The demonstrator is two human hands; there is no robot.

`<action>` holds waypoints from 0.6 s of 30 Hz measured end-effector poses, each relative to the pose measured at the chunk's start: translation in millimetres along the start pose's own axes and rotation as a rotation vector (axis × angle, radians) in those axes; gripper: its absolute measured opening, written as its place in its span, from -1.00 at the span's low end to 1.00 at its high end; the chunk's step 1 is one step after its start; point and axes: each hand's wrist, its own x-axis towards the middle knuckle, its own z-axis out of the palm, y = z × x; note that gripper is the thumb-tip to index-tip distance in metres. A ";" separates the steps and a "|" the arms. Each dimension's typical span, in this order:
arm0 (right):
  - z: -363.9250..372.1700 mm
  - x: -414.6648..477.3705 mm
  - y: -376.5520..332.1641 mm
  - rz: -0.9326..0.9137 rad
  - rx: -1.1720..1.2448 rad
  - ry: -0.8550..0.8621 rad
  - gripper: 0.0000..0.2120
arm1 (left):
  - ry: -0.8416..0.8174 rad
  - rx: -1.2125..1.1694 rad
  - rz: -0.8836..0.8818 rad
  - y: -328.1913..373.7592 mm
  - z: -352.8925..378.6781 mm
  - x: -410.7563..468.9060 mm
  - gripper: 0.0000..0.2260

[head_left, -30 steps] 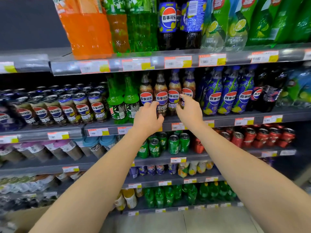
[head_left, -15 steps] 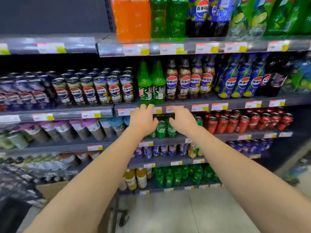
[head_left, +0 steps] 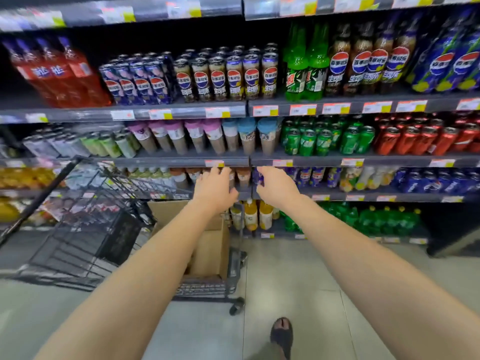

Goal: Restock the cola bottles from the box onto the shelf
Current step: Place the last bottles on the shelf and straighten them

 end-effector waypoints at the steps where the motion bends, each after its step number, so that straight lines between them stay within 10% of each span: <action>1: 11.6 -5.7 -12.1 -0.003 0.000 -0.017 -0.46 | -0.013 0.004 -0.022 -15.3 3.5 -12.7 -0.47; 18: 180.6 46.3 -202.0 -0.041 -0.096 -0.258 -0.49 | -0.173 0.017 -0.218 -292.2 53.0 -62.4 -0.46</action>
